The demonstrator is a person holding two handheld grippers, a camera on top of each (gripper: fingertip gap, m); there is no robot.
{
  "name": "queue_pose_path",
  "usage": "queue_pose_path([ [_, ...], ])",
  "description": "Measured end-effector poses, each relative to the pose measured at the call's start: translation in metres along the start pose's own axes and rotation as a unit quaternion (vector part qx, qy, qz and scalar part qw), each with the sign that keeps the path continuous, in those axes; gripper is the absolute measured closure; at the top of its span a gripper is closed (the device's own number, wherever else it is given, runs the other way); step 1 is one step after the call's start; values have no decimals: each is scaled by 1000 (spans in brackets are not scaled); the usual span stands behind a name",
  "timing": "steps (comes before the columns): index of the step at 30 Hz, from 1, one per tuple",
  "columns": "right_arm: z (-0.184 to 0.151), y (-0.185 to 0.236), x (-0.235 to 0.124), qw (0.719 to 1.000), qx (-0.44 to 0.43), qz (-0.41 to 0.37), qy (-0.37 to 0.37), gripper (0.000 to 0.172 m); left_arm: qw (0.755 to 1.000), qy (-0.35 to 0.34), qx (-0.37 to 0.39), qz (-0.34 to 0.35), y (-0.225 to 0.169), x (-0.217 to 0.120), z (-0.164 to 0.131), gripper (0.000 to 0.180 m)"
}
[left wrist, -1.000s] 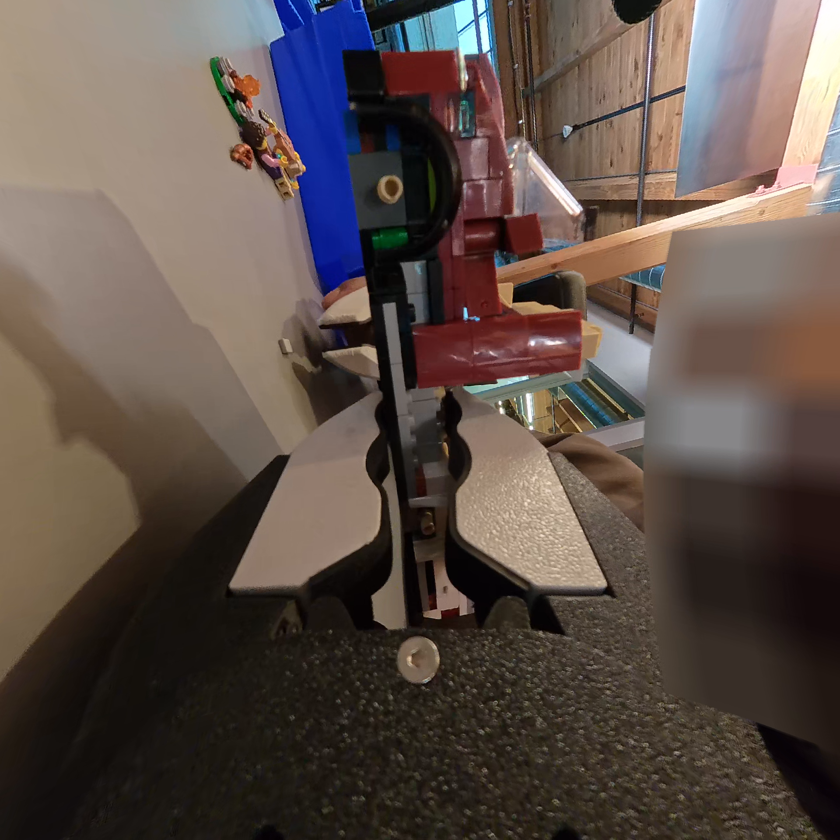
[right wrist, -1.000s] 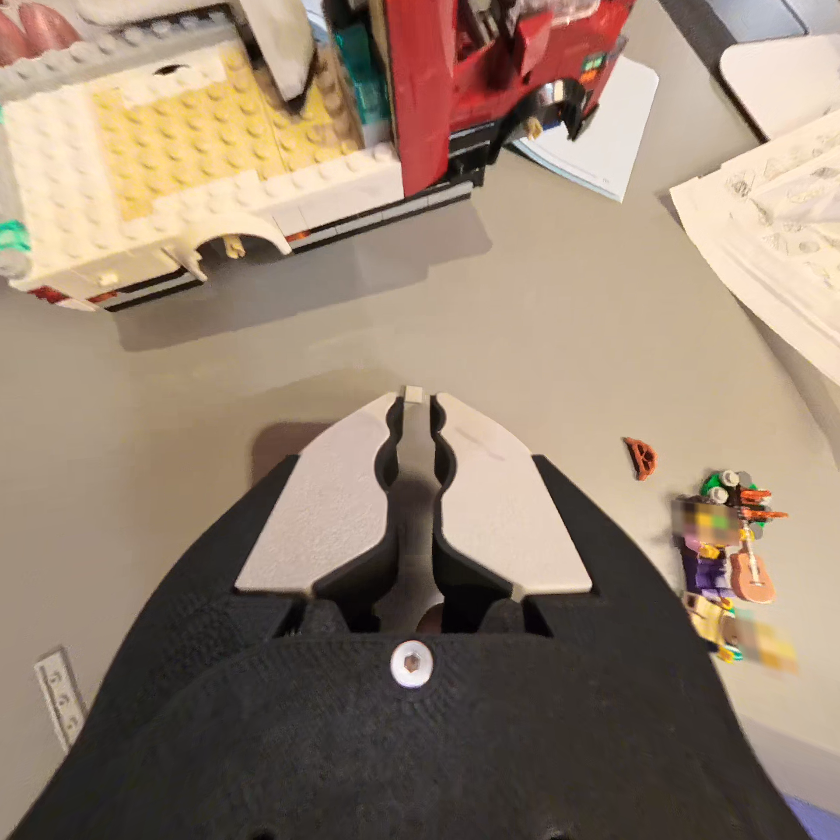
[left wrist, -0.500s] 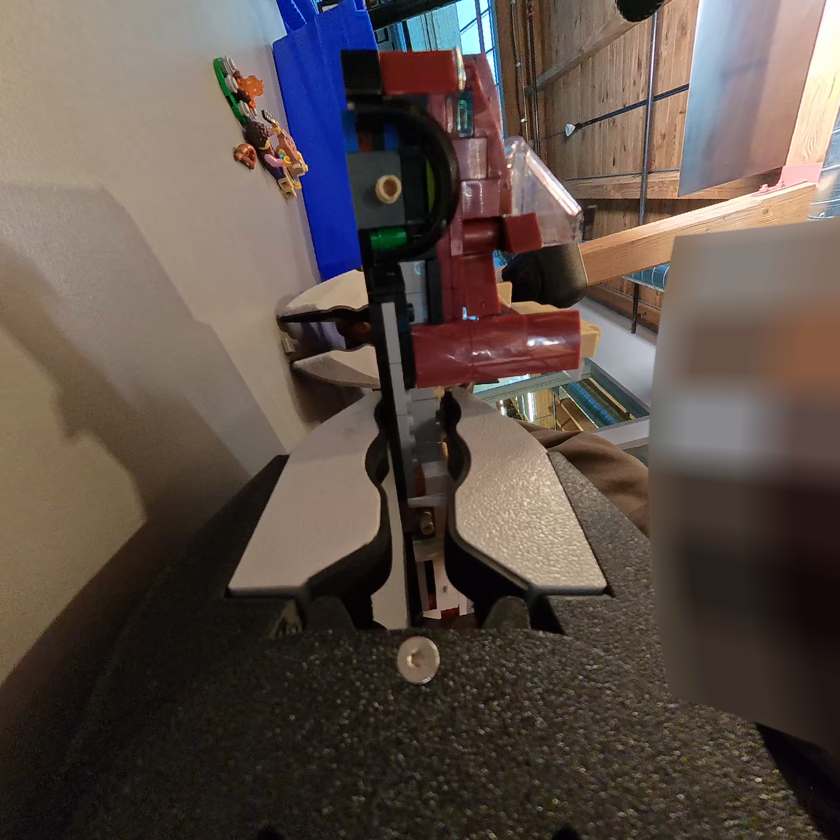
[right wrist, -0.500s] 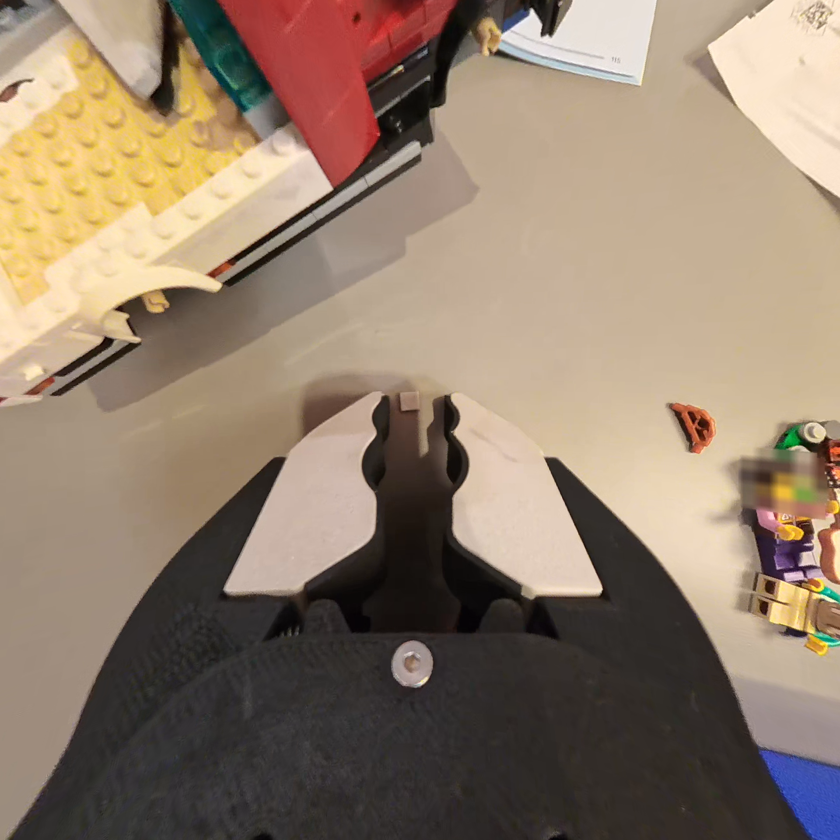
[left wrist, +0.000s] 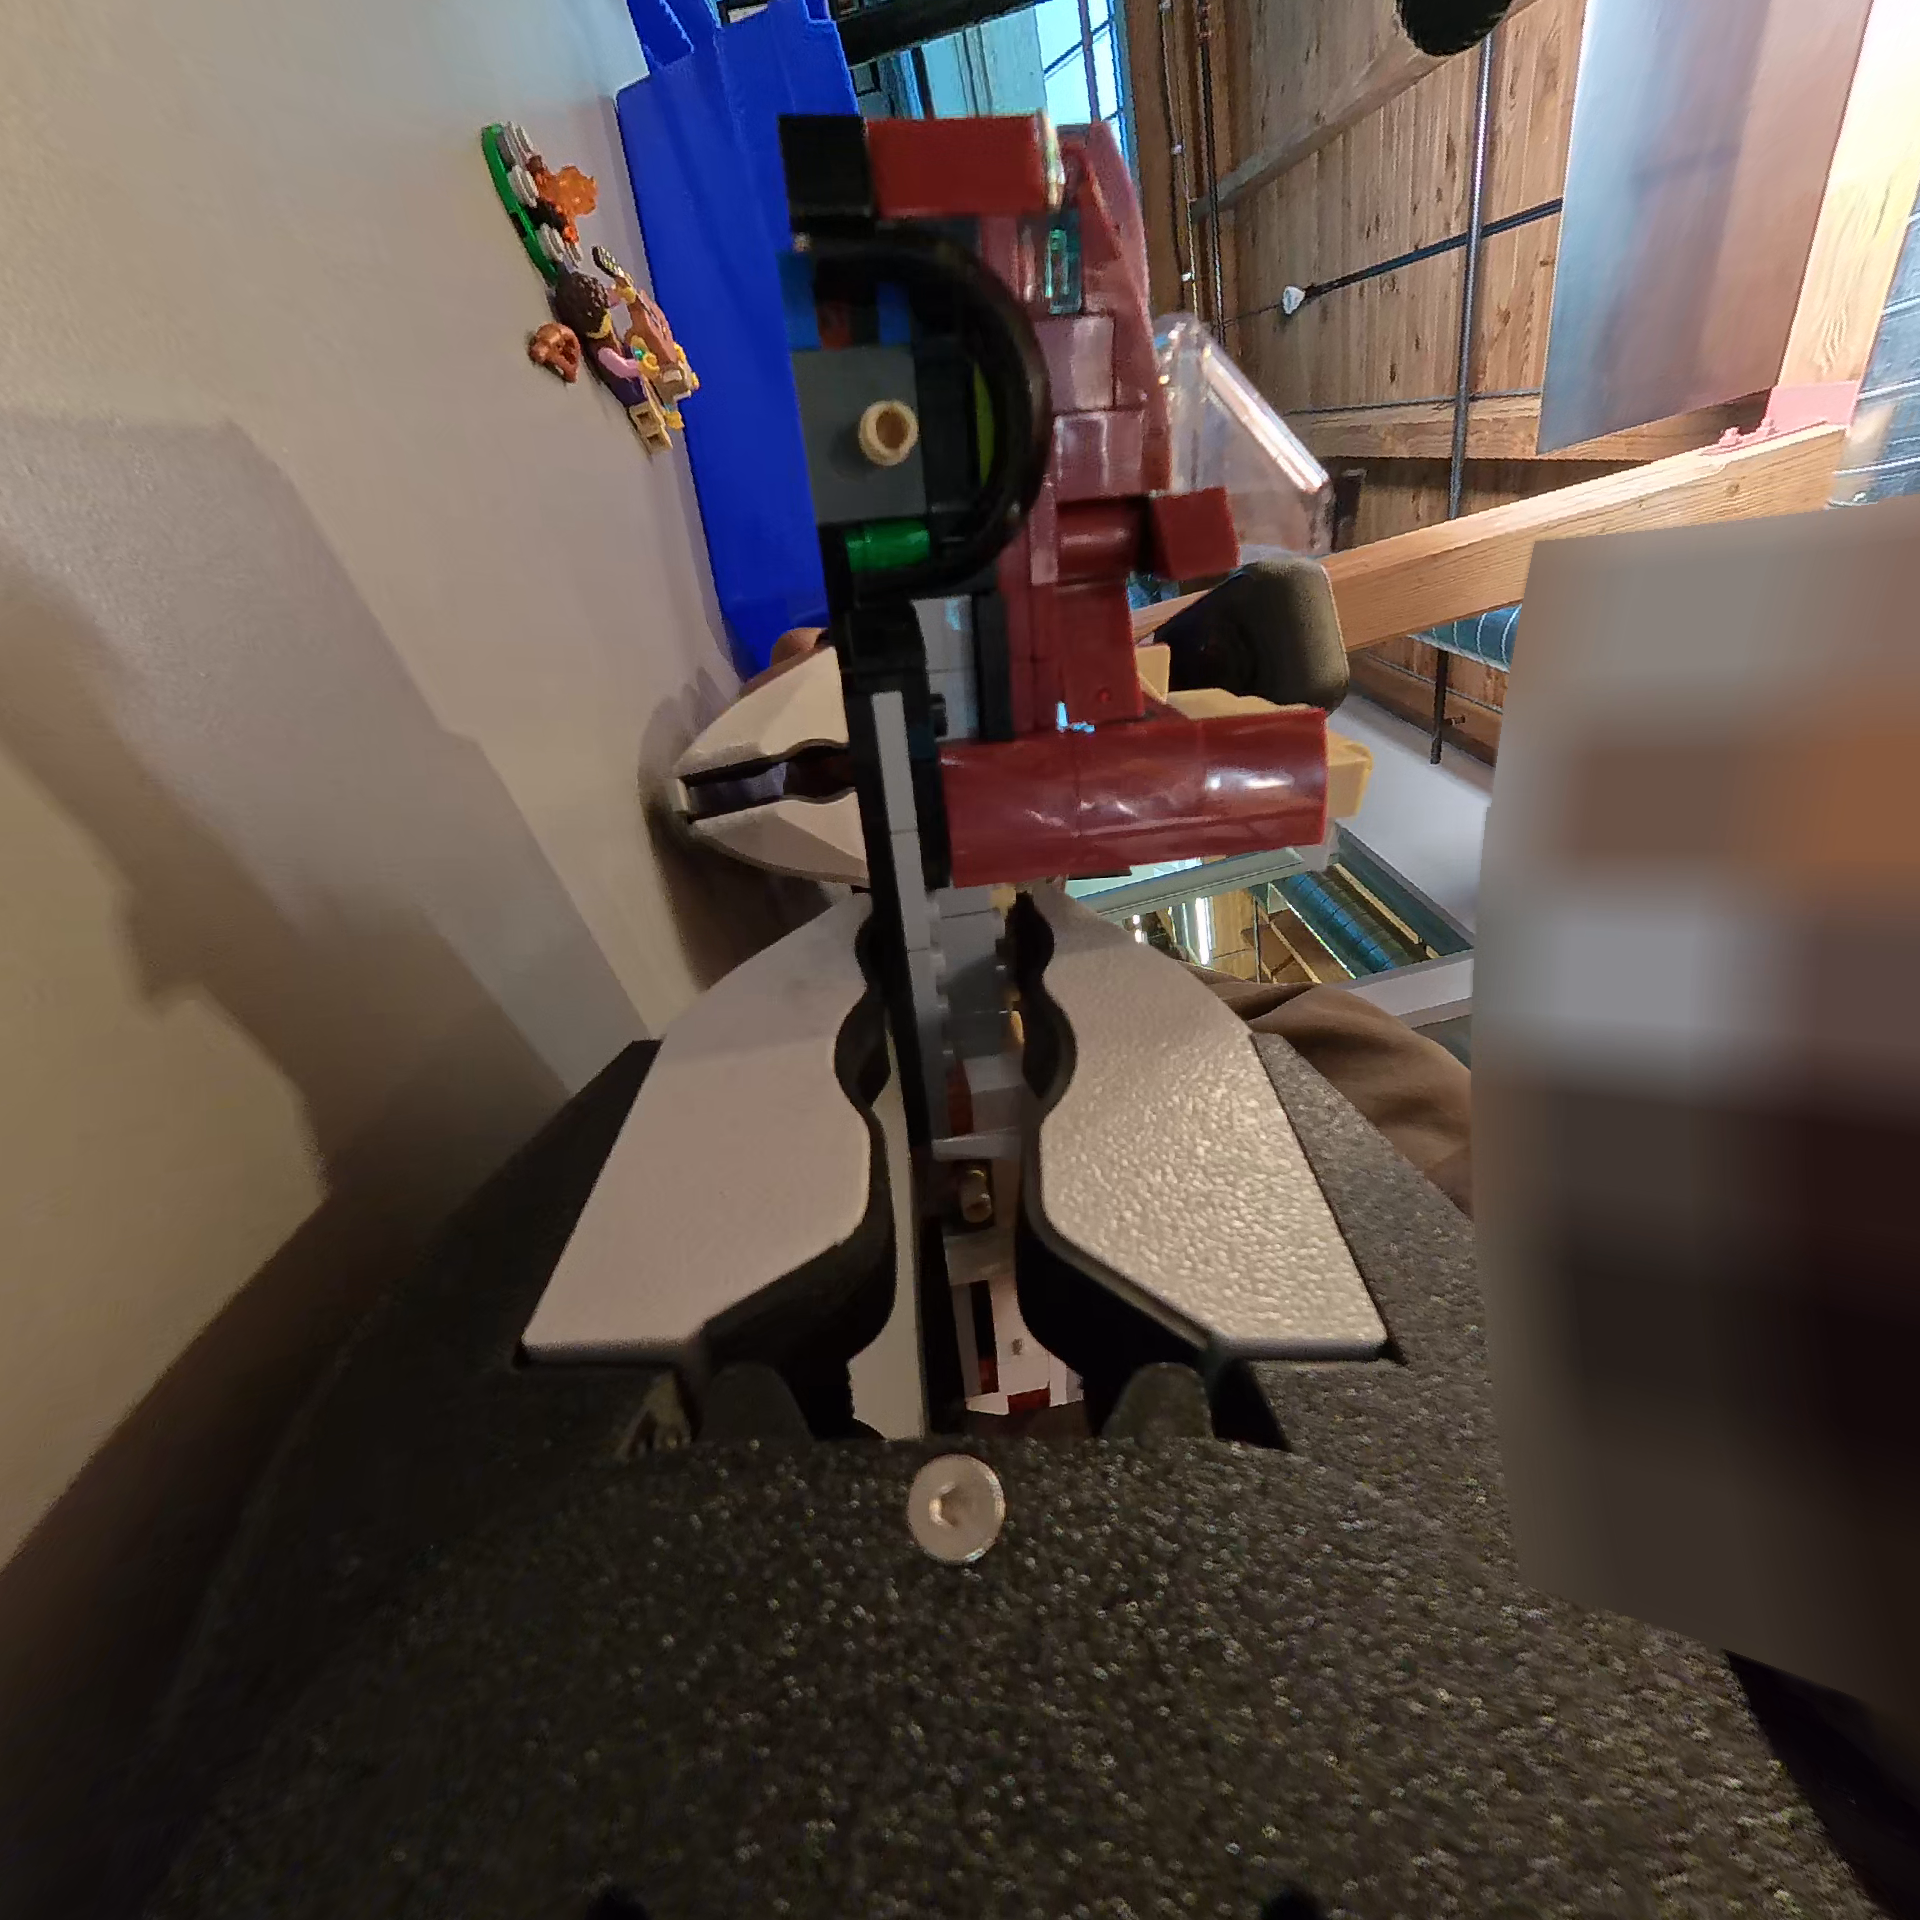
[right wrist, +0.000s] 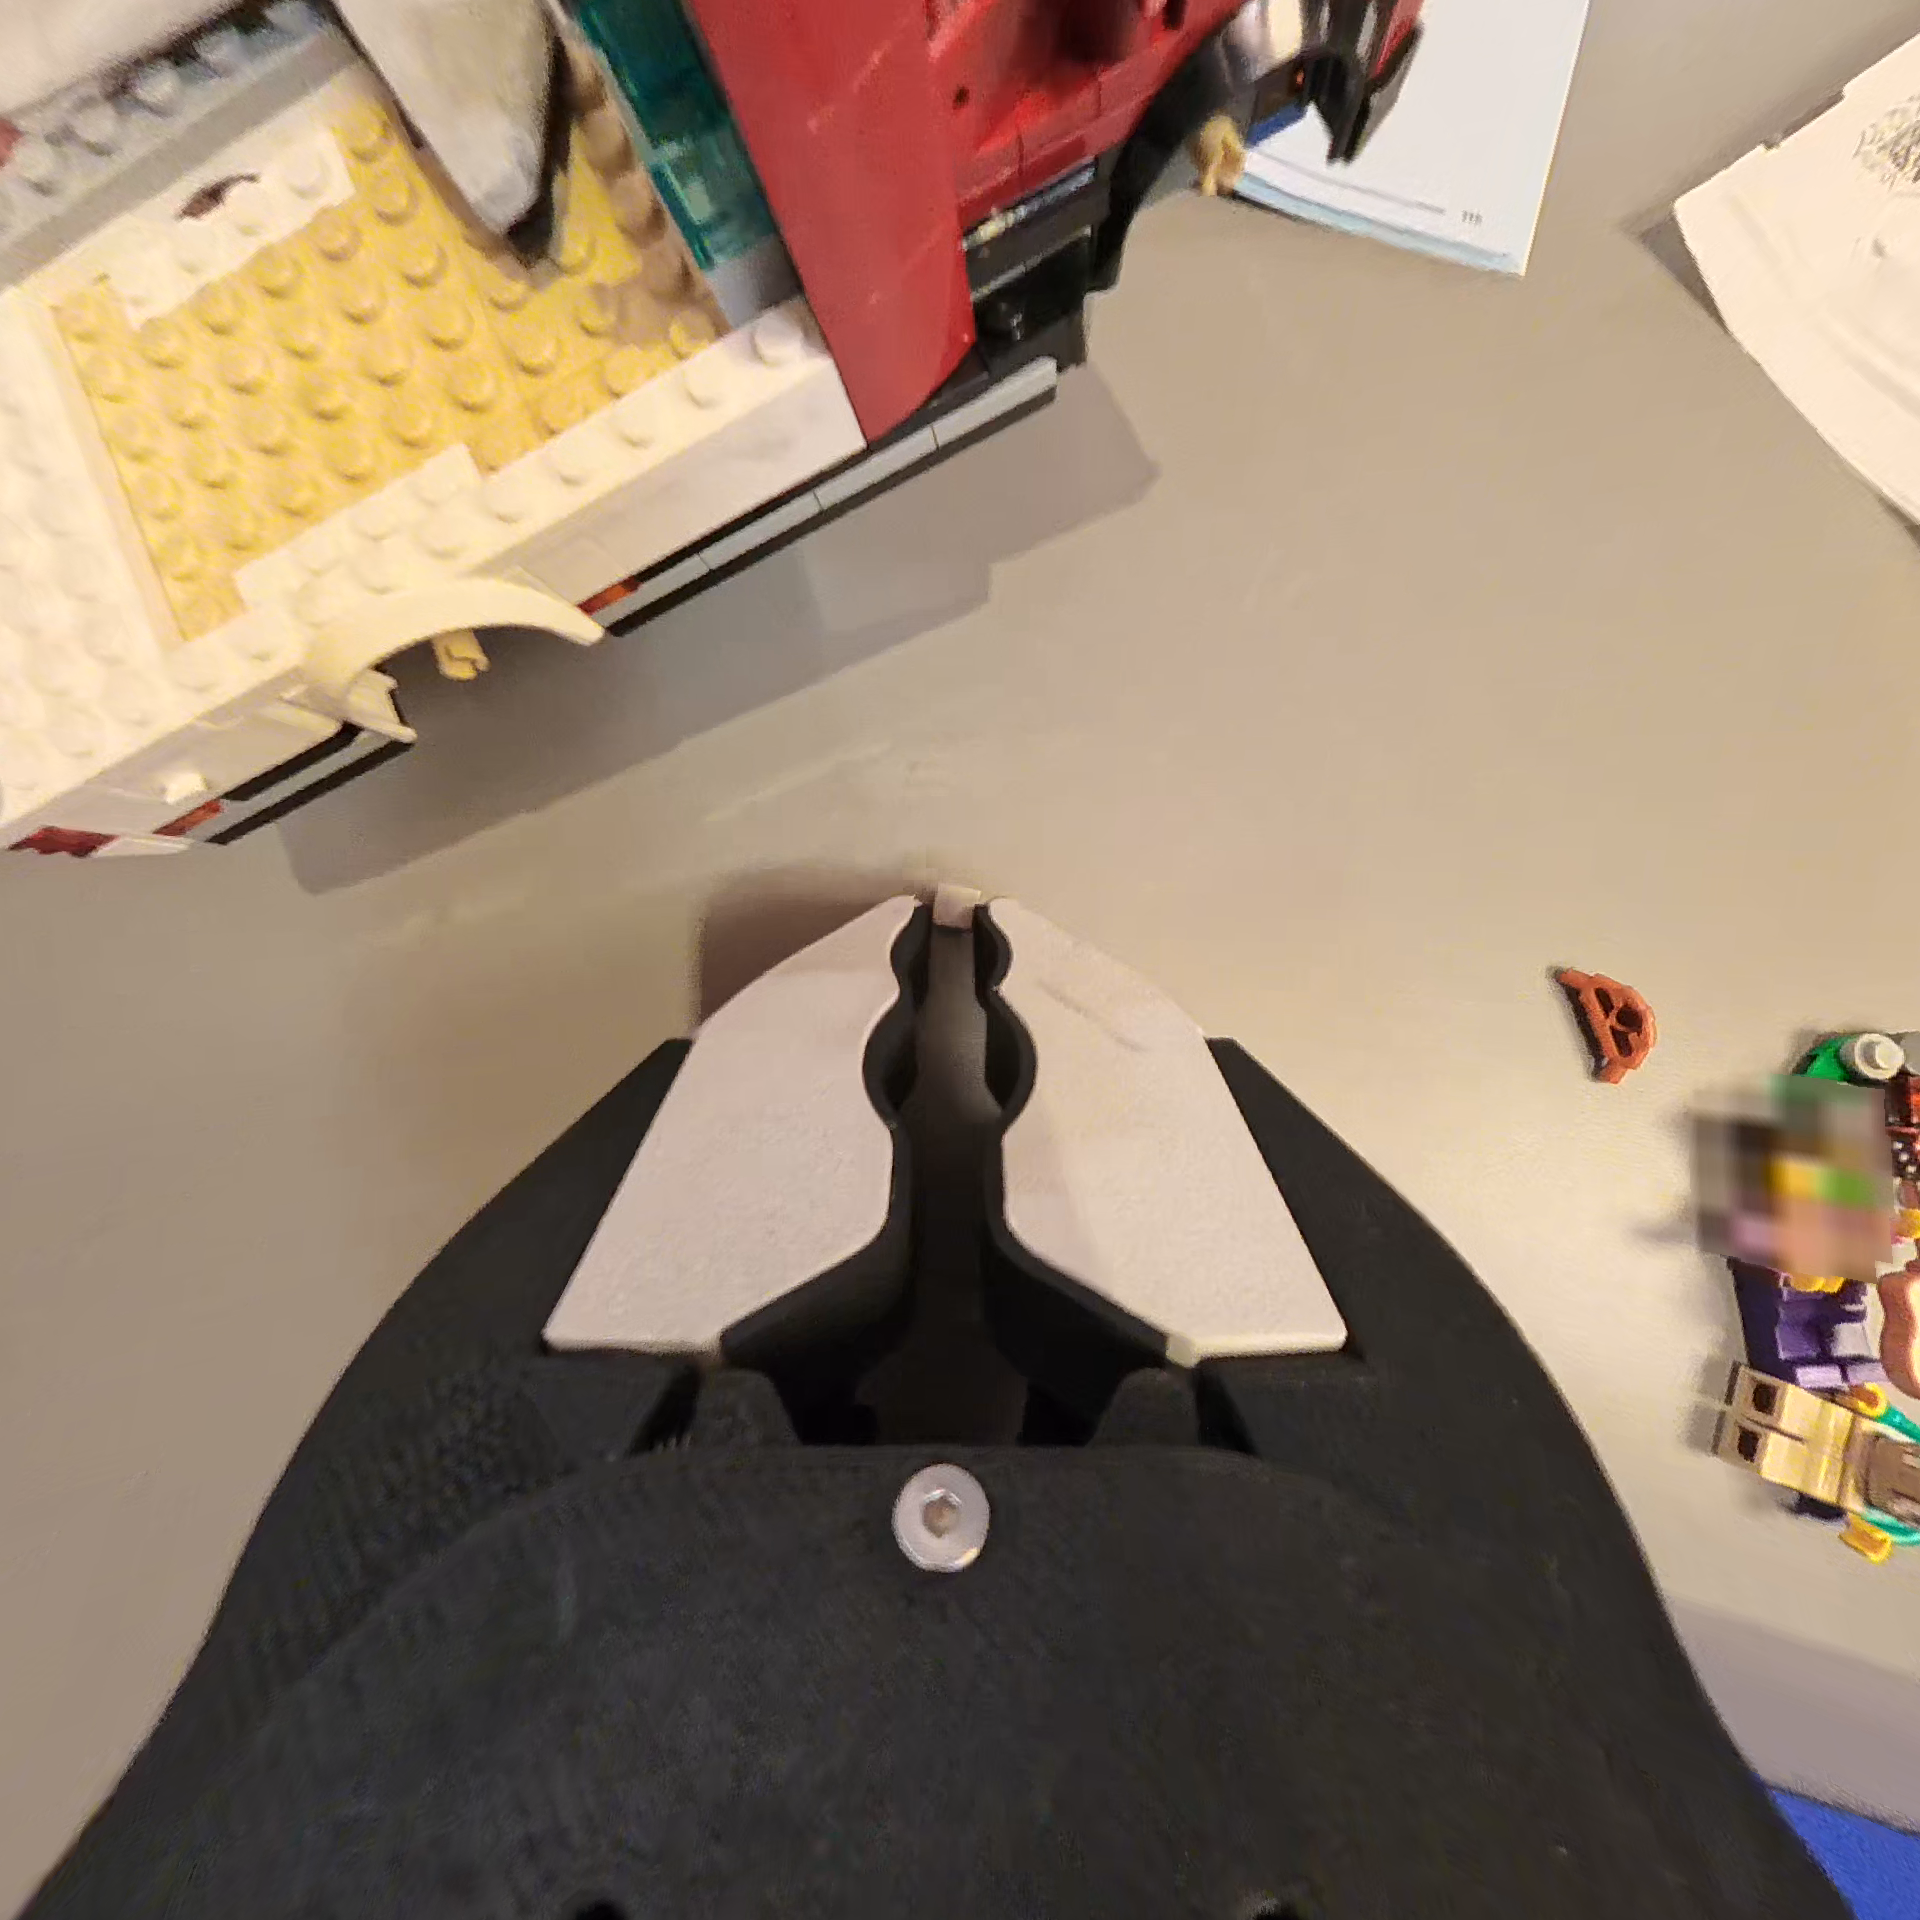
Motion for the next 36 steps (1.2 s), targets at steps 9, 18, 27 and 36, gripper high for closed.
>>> queue_pose_path([
  [9,34,3,-39,991,-49,26,-124,164,998,-2,-30,-46,1,3,-2,159],
  [18,57,10,-46,988,-64,30,-137,164,997,-14,-37,-60,1,3,-1,159],
  [27,60,16,-42,985,-95,5,-145,164,997,-14,-40,-58,1,3,-2,159],
  [36,61,23,-41,981,-133,-25,-143,164,996,-17,-60,-71,2,5,-5,159],
])
Point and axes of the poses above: each gripper's, where its closed fingertips meet, x out along the fingers, z out of its top, y = z × x across the jaws, the point moved 10 cm from there along -x, back along the fingers, and after that the axes turned 1 degree about y, right-handed, at the moved point
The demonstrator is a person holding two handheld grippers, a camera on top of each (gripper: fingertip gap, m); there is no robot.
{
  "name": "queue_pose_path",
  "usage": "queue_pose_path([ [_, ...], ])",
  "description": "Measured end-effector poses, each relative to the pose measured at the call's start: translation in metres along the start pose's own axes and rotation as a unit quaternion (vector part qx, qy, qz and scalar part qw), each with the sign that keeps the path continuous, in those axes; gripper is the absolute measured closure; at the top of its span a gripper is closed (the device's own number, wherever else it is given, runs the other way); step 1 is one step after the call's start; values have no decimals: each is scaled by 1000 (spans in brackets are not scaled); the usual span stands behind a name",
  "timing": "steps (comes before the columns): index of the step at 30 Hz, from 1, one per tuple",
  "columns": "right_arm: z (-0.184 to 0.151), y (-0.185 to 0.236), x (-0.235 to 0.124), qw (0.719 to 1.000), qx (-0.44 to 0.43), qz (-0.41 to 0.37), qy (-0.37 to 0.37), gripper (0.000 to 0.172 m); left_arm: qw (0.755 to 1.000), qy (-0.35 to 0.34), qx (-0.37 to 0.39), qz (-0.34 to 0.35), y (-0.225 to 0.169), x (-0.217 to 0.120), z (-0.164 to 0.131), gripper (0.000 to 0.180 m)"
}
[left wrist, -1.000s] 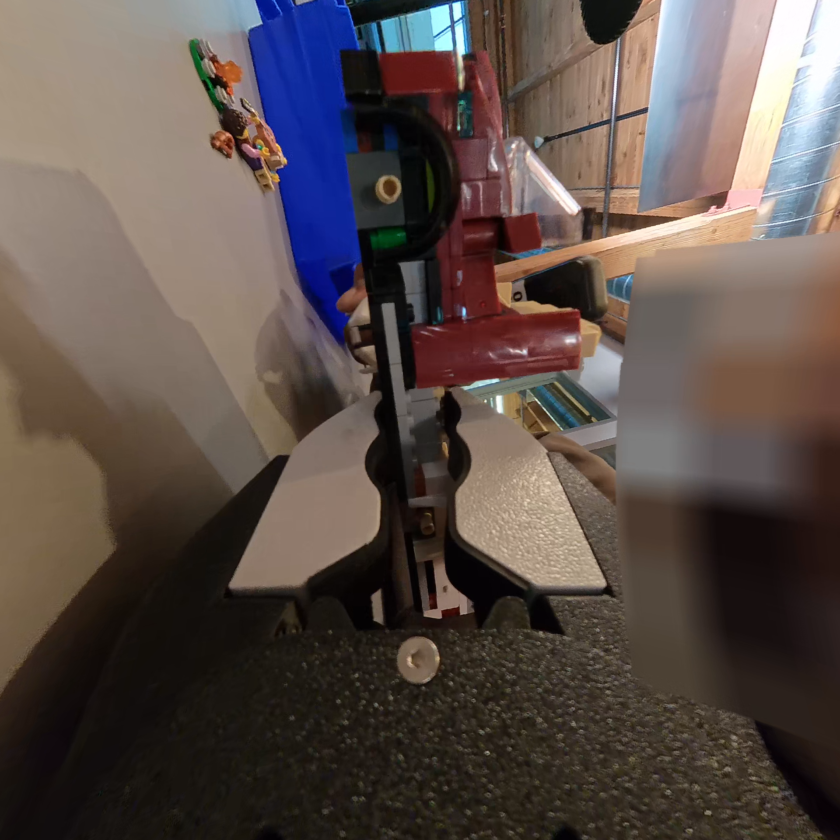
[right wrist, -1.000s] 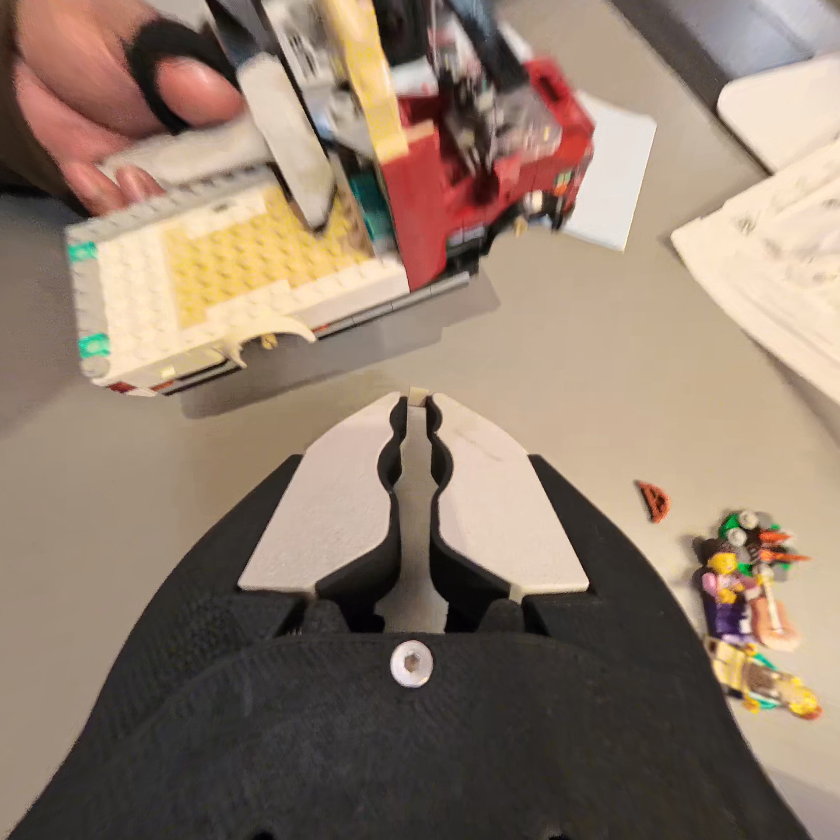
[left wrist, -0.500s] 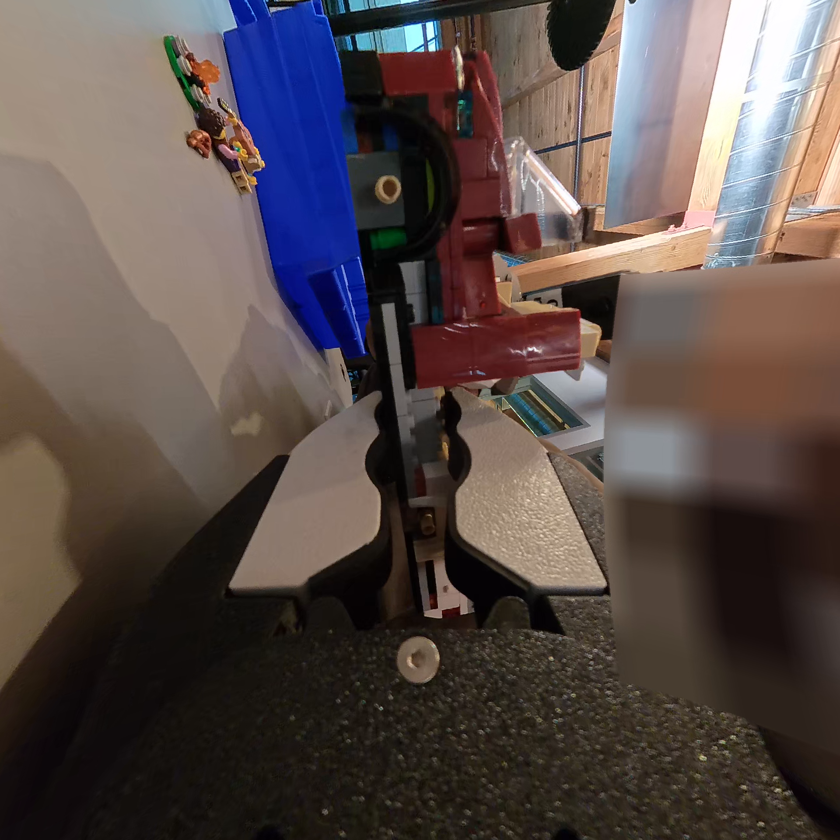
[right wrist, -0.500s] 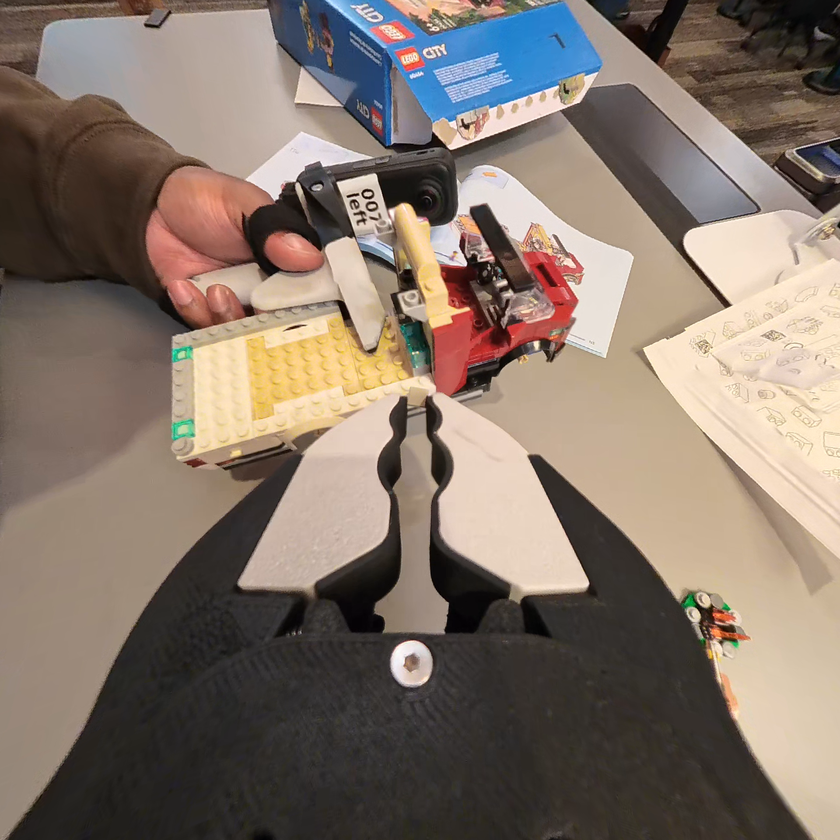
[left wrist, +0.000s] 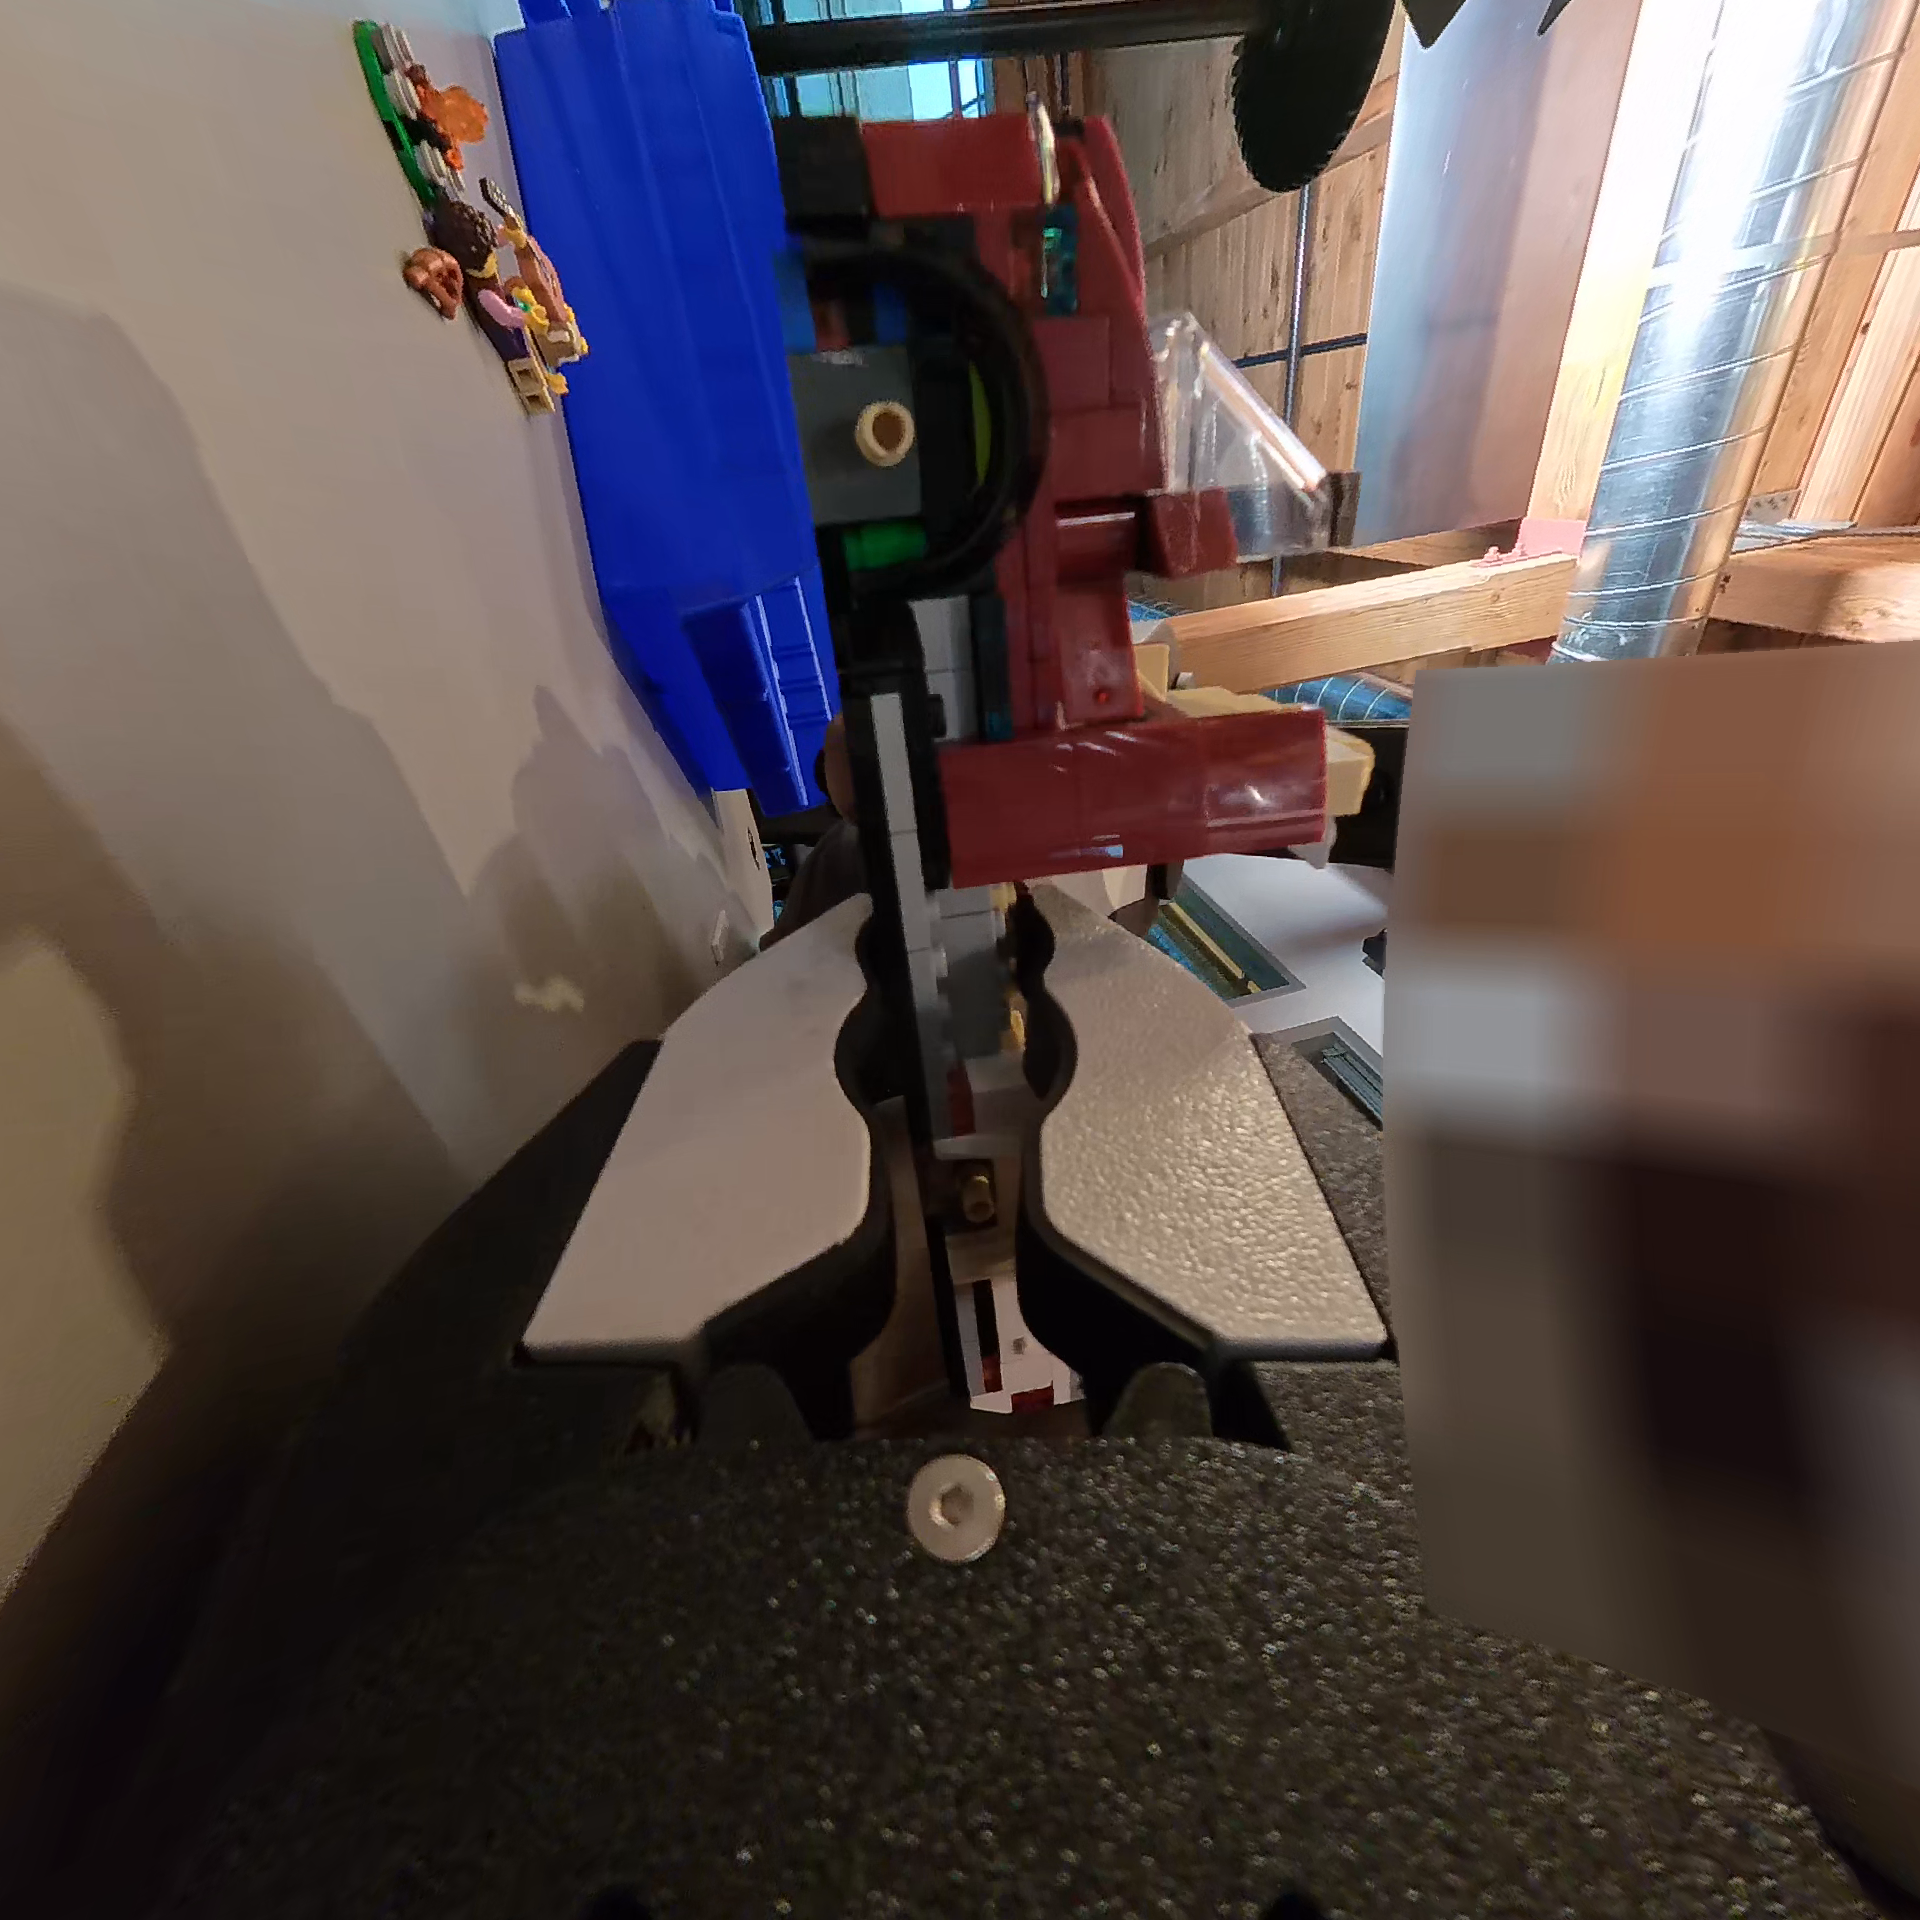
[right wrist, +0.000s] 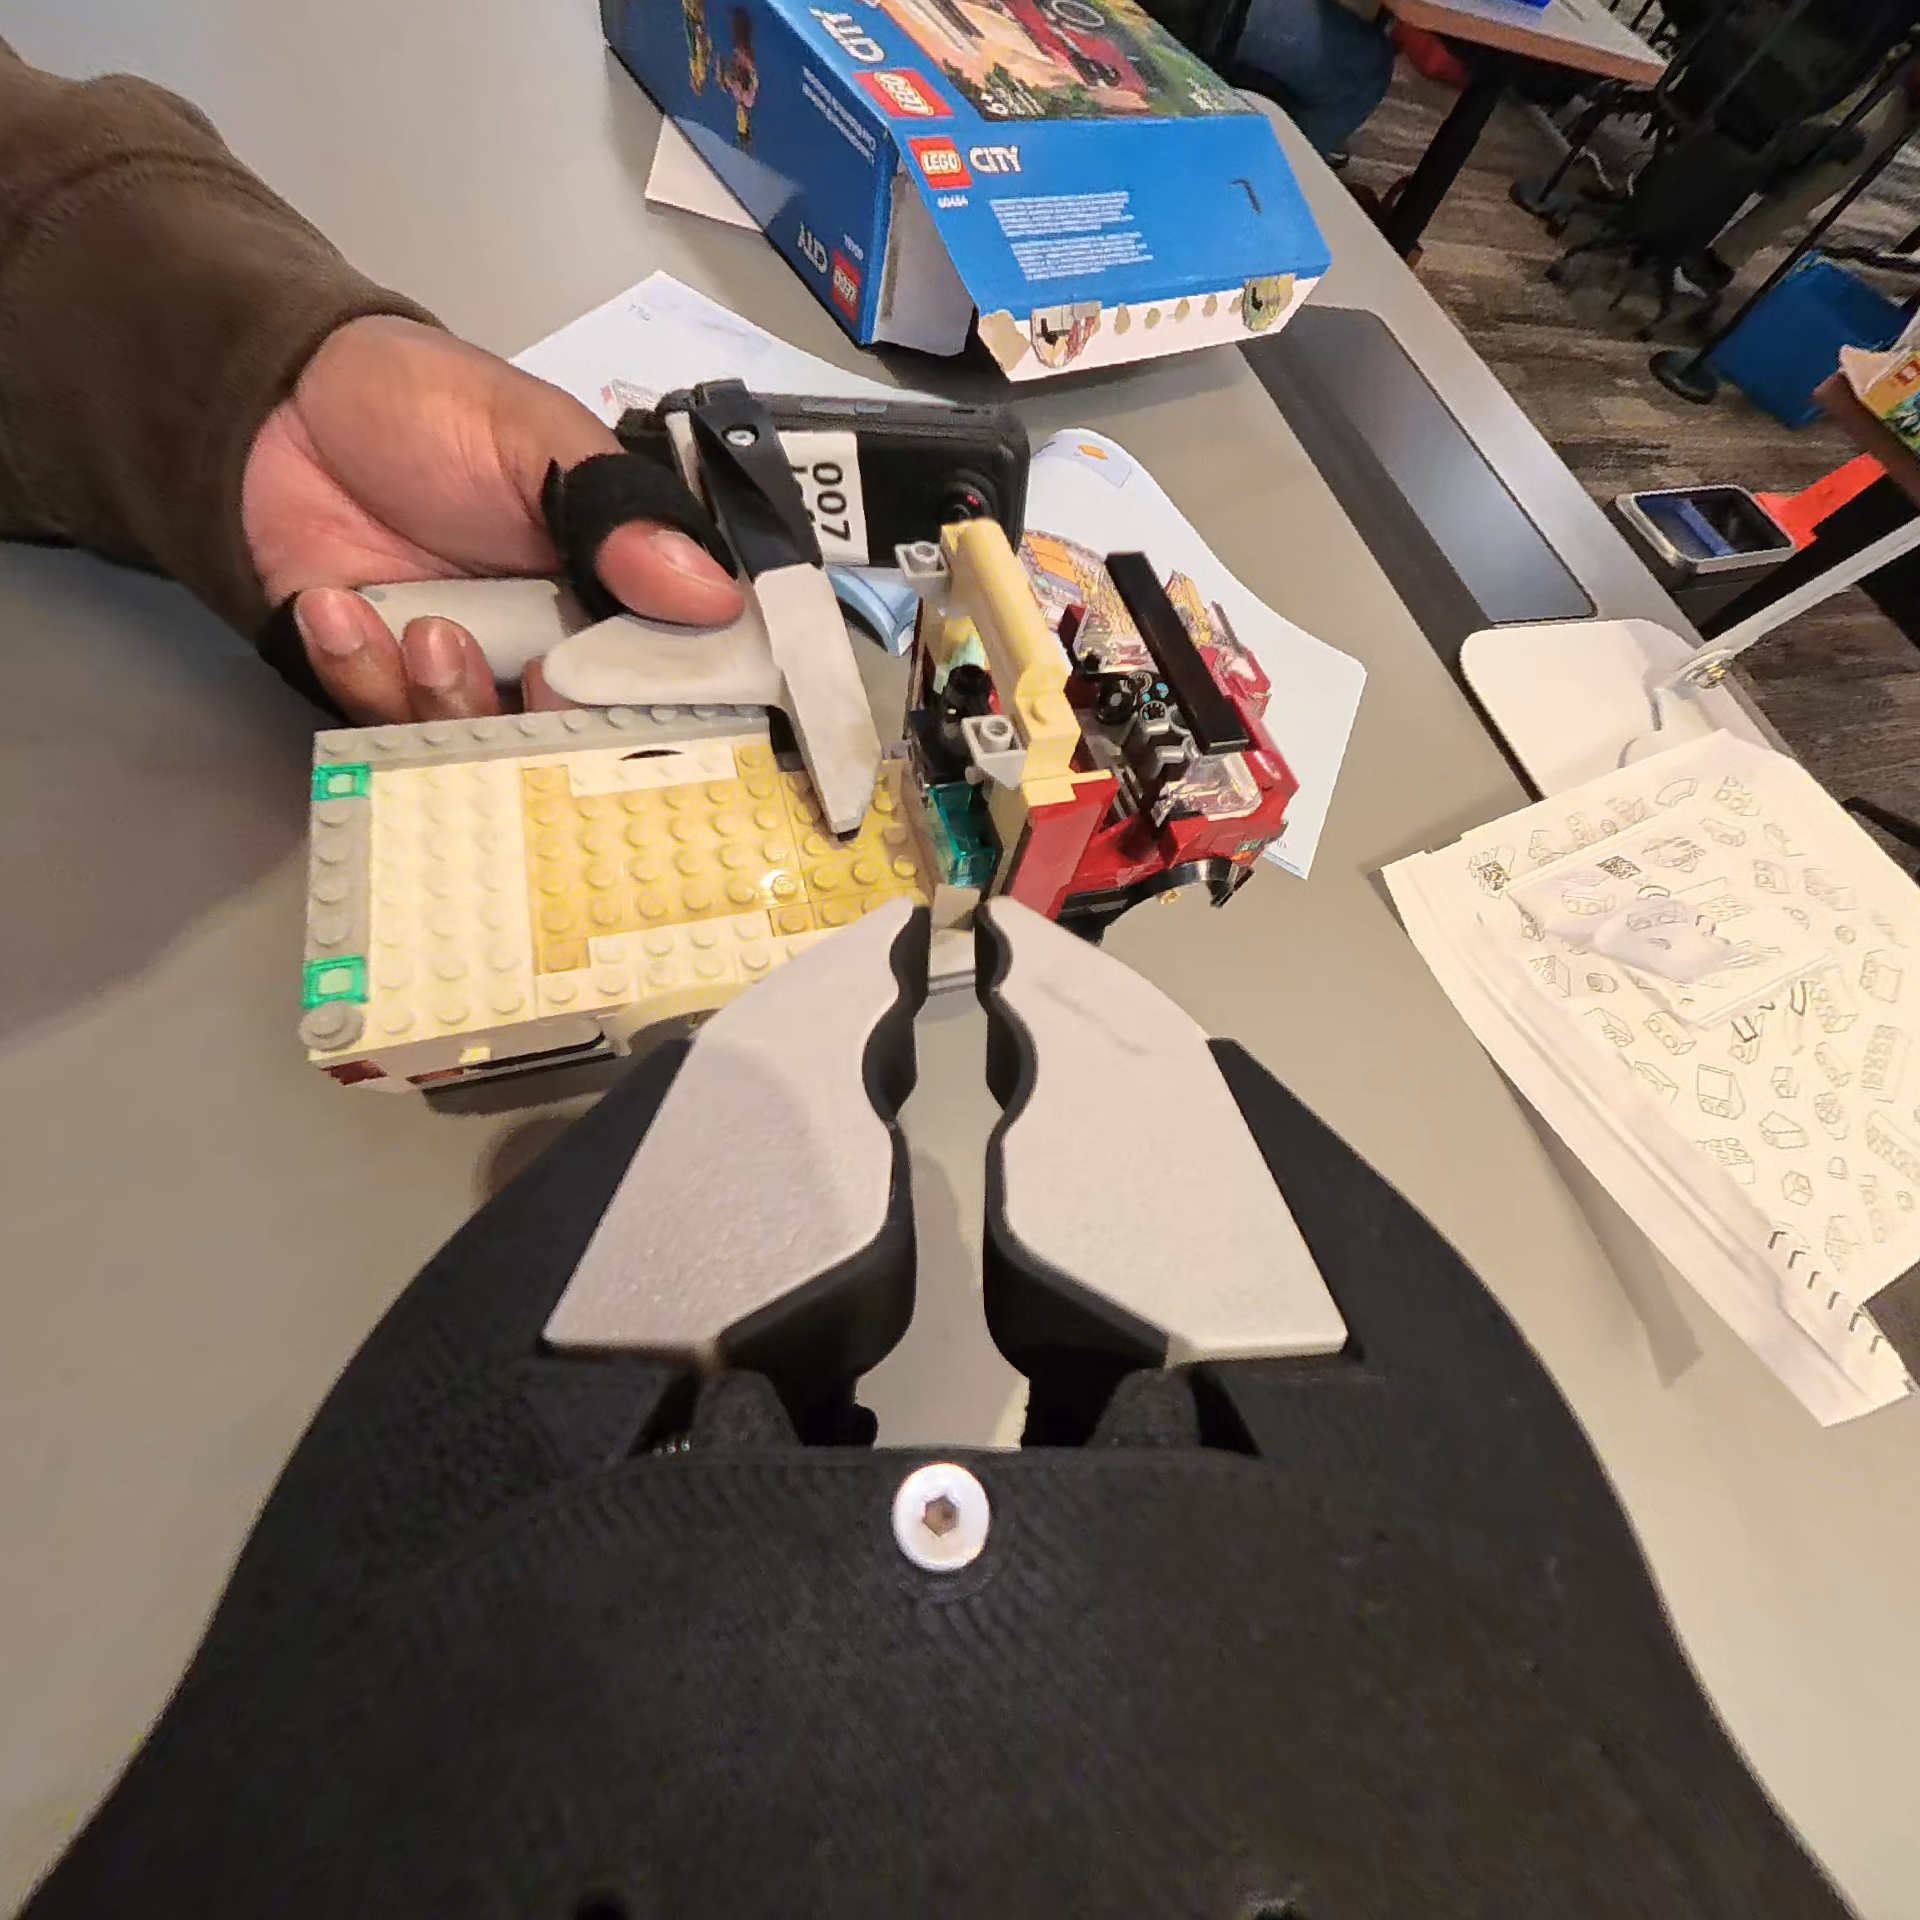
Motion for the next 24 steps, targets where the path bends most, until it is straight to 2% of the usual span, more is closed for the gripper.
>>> queue_pose_path([
  [24,-5,3,3,1000,10,-21,-13,164,1000,-6,-8,0,1,-1,-1,159],
])
Point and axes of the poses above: each gripper's, where its closed fingertips meet, x out along the fingers, z out of its top, y = z × x across the jaws, the point moved 10 cm from there along -x, back along the fingers, and after that the axes turned 1 degree about y, right-handed, at the moved point
